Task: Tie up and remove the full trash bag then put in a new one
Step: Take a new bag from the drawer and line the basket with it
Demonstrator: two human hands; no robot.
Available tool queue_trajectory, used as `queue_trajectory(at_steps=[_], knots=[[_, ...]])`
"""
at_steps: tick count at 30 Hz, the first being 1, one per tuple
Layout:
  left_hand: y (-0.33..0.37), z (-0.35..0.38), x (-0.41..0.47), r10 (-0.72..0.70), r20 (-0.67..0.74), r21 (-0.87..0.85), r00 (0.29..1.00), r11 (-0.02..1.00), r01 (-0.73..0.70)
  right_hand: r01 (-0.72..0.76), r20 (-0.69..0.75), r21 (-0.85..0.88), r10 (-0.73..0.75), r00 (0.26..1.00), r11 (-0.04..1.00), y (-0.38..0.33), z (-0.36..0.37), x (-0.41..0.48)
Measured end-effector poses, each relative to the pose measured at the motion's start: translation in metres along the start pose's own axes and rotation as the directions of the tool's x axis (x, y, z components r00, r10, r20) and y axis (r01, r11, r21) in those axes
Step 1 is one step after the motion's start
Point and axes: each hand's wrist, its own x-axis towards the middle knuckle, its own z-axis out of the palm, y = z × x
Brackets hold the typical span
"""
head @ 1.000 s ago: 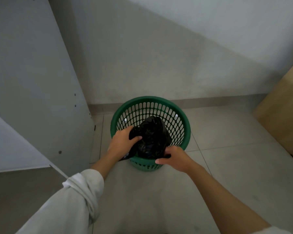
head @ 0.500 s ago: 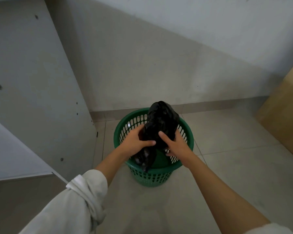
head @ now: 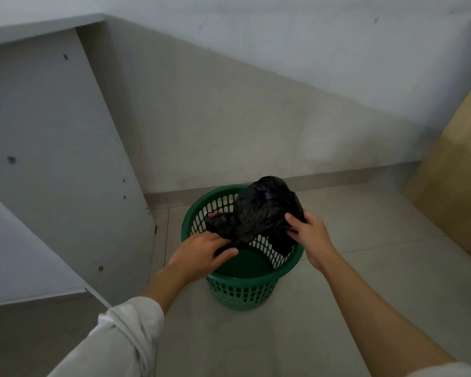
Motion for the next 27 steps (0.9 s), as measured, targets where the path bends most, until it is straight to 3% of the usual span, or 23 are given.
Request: queue_trajectory(at_steps=[2, 4, 6, 8, 11, 14, 17, 19, 21, 22, 24, 25, 27], knots=[[0.005, -0.008, 0.002, -0.19, -0.121, -0.168, 0.974, 0.971, 0.169, -0.023, 0.043, 0.06, 0.02, 0.999, 0.998, -0.002, 0.002, -0.004], [0.006, -0.014, 0.006, -0.382, -0.23, -0.351, 0.895, 0.891, 0.29, -0.062, 0.069, 0.135, 0.053, 0.996, 0.989, -0.005, 0.004, -0.008], [0.001, -0.017, 0.009, -0.564, -0.13, -0.581, 0.816, 0.71, 0.398, -0.09, 0.071, 0.185, 0.078, 0.994, 0.979, -0.007, 0.004, -0.01], [0.002, -0.023, 0.011, -0.673, 0.094, -0.752, 0.734, 0.435, 0.495, -0.107, 0.083, 0.203, 0.092, 0.992, 0.973, -0.009, 0.003, -0.012], [0.009, -0.027, 0.009, -0.695, 0.257, -0.912, 0.672, 0.055, 0.406, -0.104, 0.087, 0.183, 0.09, 0.992, 0.978, -0.009, 0.0, -0.014], [0.014, -0.034, 0.006, -0.689, 0.295, -0.927, 0.662, -0.038, 0.373, -0.097, 0.025, 0.117, 0.095, 0.995, 0.988, -0.007, -0.003, -0.013], [0.016, -0.041, 0.008, -0.525, 0.429, -0.896, 0.735, -0.143, 0.421, -0.079, -0.047, 0.073, 0.083, 0.995, 0.994, -0.002, -0.006, -0.01], [0.018, -0.048, 0.01, -0.5, 0.422, -0.894, 0.756, -0.089, 0.44, -0.061, -0.096, 0.043, 0.065, 0.993, 0.997, -0.001, -0.007, -0.008], [0.02, -0.057, 0.016, -0.536, 0.336, -0.907, 0.774, 0.037, 0.419, -0.067, -0.162, -0.011, 0.064, 0.985, 0.998, 0.002, -0.008, -0.003], [0.019, -0.062, 0.02, -0.572, 0.259, -0.902, 0.779, 0.145, 0.406, -0.079, -0.214, -0.06, 0.065, 0.975, 0.995, 0.003, -0.009, 0.001], [0.014, -0.072, 0.031, -0.604, 0.048, -0.8, 0.796, 0.454, 0.392, -0.096, -0.348, -0.186, 0.026, 0.937, 0.978, 0.004, -0.007, 0.008], [0.014, -0.078, 0.038, -0.571, -0.055, -0.708, 0.819, 0.601, 0.371, -0.094, -0.411, -0.241, -0.014, 0.912, 0.966, 0.002, -0.006, 0.011], [0.016, -0.092, 0.053, -0.455, -0.212, -0.552, 0.865, 0.786, 0.279, -0.05, -0.491, -0.318, -0.12, 0.863, 0.947, -0.008, -0.001, 0.015]])
